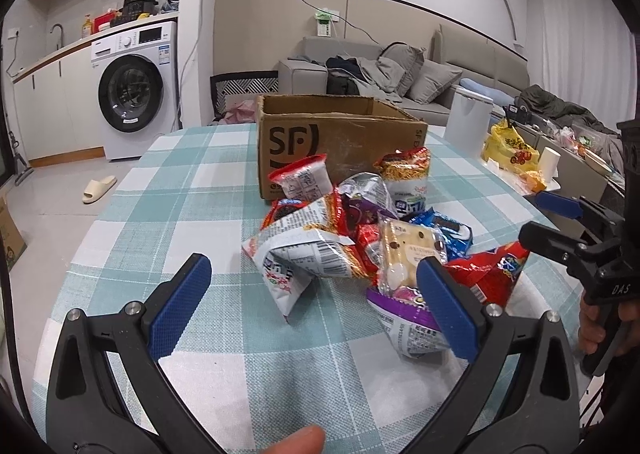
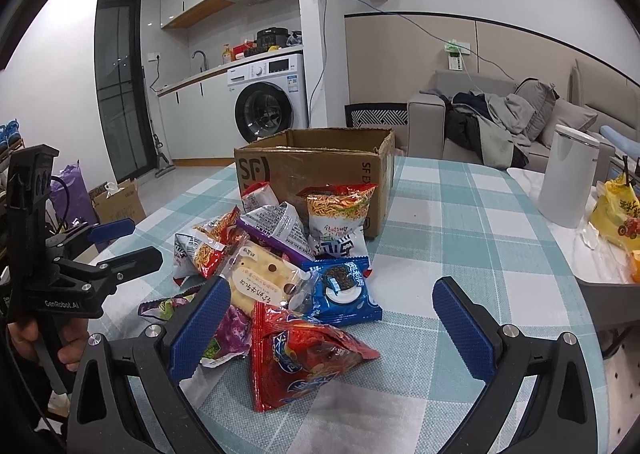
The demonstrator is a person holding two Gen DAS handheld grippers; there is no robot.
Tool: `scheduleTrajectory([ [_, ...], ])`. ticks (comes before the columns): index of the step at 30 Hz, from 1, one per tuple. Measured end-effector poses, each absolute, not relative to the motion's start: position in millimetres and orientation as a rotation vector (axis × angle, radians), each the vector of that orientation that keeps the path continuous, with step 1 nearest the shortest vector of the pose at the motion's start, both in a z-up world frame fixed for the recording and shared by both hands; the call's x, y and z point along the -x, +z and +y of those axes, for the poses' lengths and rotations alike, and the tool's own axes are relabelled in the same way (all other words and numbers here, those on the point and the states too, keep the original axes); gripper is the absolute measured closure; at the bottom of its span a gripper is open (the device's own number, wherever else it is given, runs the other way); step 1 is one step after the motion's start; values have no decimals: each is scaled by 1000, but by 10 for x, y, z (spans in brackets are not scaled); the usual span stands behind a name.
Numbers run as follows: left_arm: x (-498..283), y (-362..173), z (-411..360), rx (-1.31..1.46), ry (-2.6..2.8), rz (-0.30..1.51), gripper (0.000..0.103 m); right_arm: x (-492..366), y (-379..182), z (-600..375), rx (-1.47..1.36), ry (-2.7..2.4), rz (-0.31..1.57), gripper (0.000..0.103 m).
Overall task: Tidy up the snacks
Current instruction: 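Grasp the purple snack bag with the left gripper while the right gripper grasps the red chip bag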
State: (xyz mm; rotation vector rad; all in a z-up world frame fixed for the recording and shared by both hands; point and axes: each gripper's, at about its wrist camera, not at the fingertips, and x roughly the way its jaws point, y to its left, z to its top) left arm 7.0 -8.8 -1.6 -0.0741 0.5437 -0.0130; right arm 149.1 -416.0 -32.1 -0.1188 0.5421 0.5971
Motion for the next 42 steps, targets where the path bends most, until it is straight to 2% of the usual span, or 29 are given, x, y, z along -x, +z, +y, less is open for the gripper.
scheduleTrajectory([
  [23,-112,-108,-457,60,-184,669,1,-1641,-606,-4146,102,615,791,2],
  [31,-270,-265,-531,76,-198,749,1,-1695,-700,-4120,79,636,840,19],
  [42,-457,-379,-485,131,-209,806,1,-1728,-759,-4088,46,670,864,23],
])
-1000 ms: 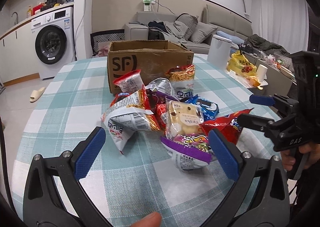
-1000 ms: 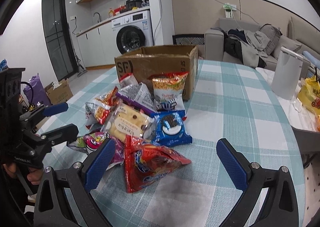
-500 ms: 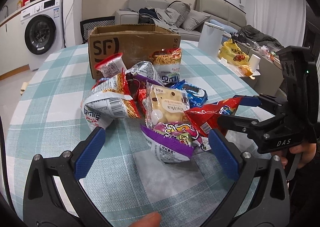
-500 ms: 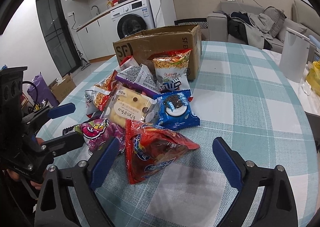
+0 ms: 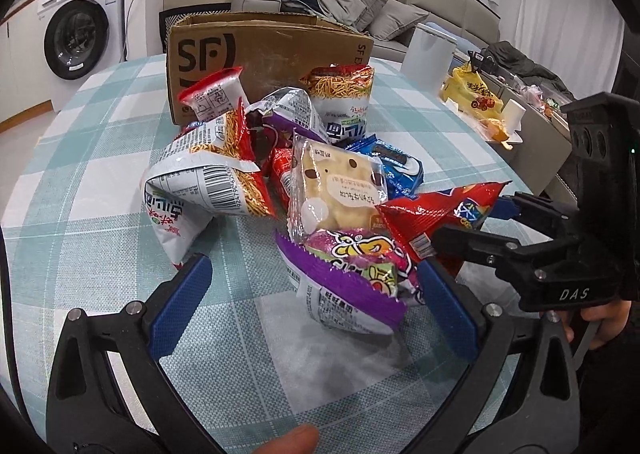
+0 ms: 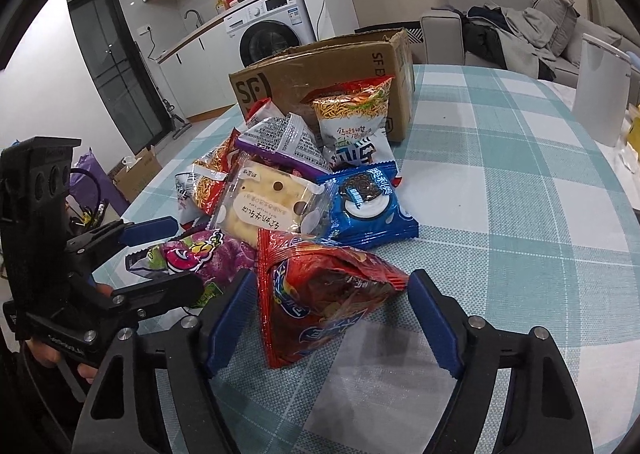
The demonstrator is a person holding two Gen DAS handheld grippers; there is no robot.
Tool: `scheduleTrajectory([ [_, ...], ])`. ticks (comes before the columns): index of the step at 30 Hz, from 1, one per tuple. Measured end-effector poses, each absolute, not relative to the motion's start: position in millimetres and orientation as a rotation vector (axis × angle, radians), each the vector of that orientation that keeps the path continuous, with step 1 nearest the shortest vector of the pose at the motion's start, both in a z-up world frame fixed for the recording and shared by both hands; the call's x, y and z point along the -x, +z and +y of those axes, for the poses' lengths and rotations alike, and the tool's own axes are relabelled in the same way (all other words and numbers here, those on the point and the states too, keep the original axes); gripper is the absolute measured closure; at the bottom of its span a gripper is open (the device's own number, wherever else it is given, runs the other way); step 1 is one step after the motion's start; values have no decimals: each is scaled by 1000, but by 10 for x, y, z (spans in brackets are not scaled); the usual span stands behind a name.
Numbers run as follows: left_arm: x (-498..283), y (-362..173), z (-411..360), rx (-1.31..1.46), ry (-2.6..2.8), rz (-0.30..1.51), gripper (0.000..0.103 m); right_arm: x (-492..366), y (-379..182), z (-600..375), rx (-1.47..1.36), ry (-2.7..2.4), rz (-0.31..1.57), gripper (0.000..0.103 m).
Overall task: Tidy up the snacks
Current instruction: 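Grasp the purple snack bag with the left gripper while the right gripper grasps the red chip bag, then lift the purple bag with the left gripper while the right gripper lifts the red bag toward the box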
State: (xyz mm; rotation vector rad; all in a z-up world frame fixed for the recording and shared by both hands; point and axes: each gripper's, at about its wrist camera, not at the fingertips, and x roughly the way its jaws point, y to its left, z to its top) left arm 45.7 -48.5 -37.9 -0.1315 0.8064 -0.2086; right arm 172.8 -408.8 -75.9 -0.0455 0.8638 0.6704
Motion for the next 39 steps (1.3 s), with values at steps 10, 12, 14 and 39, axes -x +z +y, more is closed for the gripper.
scheduleTrajectory([
  [10,-568,-463,-559,159,-294,842,35,-1772,-802,-4101,-2,689,902,37],
  [12,-572,-483,-569,166,-312,852,43,-1767,-809,-4085,-7,706,909,44],
  [14,-560,-480,-578,162,-316,847,45,-1755,-812,-4058,0,706,908,48],
  [39,-348,-402,-404,176,-316,795,54,-1693,-765,-4133,-50,721,900,57],
])
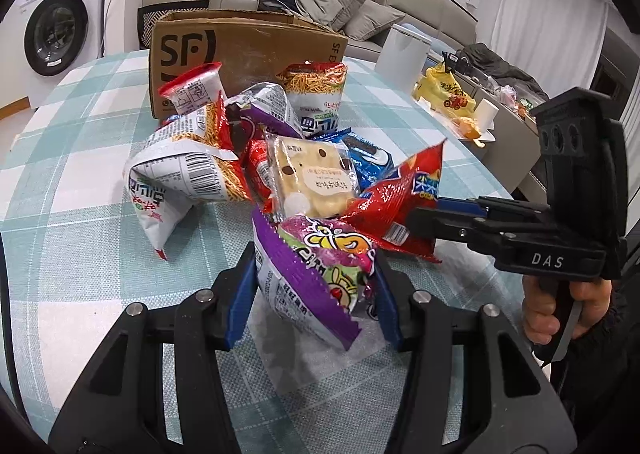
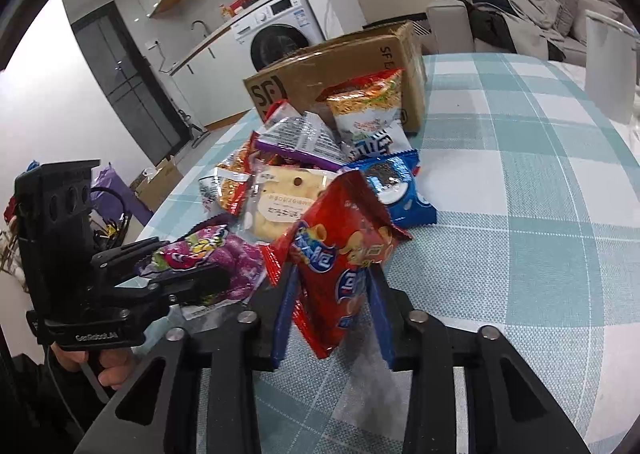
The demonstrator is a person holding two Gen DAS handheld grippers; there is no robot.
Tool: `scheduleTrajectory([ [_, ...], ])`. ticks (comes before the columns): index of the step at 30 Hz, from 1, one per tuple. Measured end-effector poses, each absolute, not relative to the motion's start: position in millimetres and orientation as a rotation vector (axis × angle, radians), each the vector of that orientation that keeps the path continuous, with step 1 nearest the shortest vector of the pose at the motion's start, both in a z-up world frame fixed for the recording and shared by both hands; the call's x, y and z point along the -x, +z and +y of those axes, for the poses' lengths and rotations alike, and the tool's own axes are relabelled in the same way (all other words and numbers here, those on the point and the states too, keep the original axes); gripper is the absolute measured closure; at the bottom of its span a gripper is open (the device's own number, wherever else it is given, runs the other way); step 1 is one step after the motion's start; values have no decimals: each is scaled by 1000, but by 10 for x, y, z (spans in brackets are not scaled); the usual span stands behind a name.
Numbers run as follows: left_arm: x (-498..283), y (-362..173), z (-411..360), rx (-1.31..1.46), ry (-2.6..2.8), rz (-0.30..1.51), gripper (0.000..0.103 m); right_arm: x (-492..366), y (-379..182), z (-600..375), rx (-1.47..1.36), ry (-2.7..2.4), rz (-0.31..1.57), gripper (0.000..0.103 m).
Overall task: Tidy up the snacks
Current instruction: 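Lift the purple bag with the left gripper while the right gripper lifts the red bag toward the box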
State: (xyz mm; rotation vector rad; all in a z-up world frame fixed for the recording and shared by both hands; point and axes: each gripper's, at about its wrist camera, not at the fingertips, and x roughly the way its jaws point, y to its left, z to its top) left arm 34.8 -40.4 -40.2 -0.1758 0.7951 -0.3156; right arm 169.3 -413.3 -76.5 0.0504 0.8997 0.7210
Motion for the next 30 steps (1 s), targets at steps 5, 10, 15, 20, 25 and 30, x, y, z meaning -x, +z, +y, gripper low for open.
scheduleTrajectory([
  [5,-313,-369,-375,177,-307,782,54,-1776,-774,-4164,-132,733,917,48],
  [10,-283,-325,-332,172,-287,765,54,-1866,-827,-4079,-193,726,956,46],
  [15,-270,-295,-289,176,-275,757,54,-1891,-848,-4008,-197,701,960,50],
  [20,-272,-275,-294,170,-272,750,54,-1814,-816,-4021,-198,737,940,63],
  [25,-272,-251,-289,172,-270,744,54,-1743,-757,-4086,-218,765,918,69],
  [30,-247,-189,-274,174,-268,727,54,-1682,-680,-4132,-223,775,889,70],
])
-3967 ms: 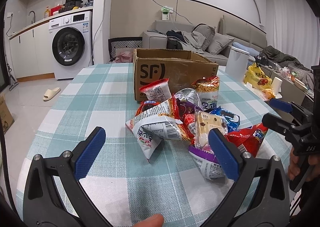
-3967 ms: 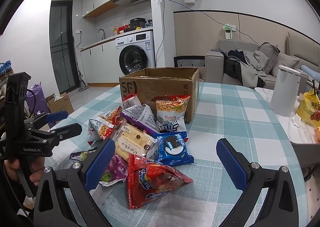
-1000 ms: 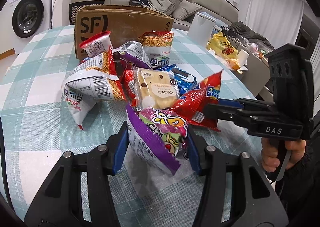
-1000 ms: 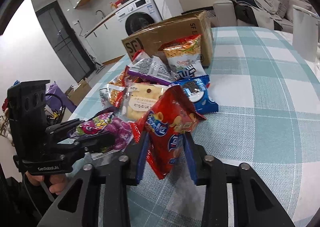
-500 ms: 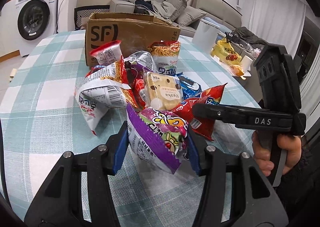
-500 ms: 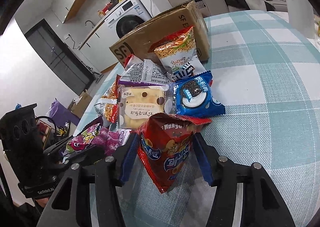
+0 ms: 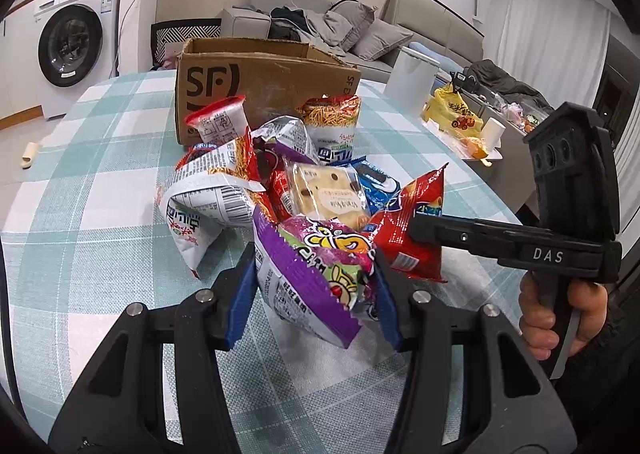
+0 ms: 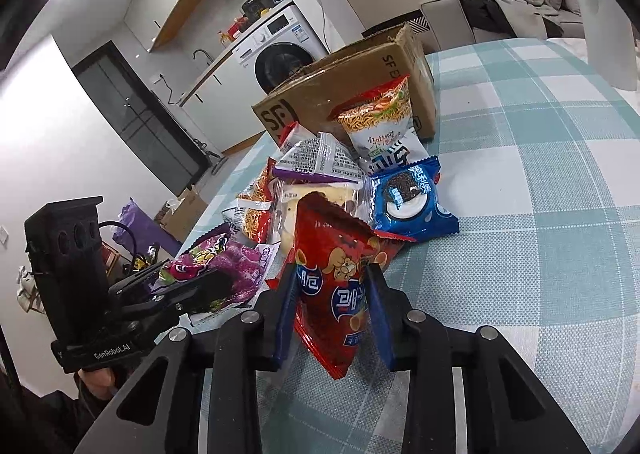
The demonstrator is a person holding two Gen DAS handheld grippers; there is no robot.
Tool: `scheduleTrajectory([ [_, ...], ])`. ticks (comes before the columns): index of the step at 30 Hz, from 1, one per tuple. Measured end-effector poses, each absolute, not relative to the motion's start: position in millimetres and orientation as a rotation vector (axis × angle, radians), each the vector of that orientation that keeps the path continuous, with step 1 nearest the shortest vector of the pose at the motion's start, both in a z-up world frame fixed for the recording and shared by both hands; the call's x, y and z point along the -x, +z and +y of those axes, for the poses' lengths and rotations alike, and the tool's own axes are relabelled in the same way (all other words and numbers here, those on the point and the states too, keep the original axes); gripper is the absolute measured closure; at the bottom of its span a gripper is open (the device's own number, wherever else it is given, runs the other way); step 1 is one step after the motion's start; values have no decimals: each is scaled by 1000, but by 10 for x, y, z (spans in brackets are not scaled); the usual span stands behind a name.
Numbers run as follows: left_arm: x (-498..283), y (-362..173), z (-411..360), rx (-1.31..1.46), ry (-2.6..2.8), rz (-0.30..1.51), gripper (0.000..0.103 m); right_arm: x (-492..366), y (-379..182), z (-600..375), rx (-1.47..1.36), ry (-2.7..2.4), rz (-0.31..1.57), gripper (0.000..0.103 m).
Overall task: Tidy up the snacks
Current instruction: 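Lift the purple bag with the left gripper while the right gripper lifts the red bag toward the box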
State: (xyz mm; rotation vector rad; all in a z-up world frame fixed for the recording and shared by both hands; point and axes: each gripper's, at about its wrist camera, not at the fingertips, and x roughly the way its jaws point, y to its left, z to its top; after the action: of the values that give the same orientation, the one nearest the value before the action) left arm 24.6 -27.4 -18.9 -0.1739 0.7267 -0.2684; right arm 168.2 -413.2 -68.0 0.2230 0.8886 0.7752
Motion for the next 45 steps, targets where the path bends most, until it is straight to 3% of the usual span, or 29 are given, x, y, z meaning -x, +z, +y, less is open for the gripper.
scheduleTrajectory([
  [9,-200,-77,-197,193,-259,699,54,-1613,-520,-4240,-251,808,830,74],
  [12,-193,-40,-168,201,-256,689,54,-1605,-463,-4277,-265,818,815,94],
  [13,-195,-31,-164,201,-256,687,54,-1608,-457,-4274,-257,812,814,94],
  [17,-213,-47,-154,201,-248,694,54,-1622,-507,-4217,-185,766,840,94],
  [18,-214,-58,-149,202,-247,698,54,-1611,-510,-4217,-182,762,841,89],
  [21,-221,-70,-144,203,-246,702,54,-1626,-550,-4198,-188,758,872,62],
  [24,-223,-62,-143,202,-245,699,54,-1658,-609,-4145,-187,754,897,52],
  [30,-243,-60,-81,213,-232,696,54,-1742,-770,-4007,-160,713,961,53],
  [34,-261,-40,-54,217,-228,690,54,-1672,-762,-3966,-113,735,943,69],
  [45,-343,113,-36,215,-227,652,54,-1646,-397,-4011,-136,780,831,70],
])
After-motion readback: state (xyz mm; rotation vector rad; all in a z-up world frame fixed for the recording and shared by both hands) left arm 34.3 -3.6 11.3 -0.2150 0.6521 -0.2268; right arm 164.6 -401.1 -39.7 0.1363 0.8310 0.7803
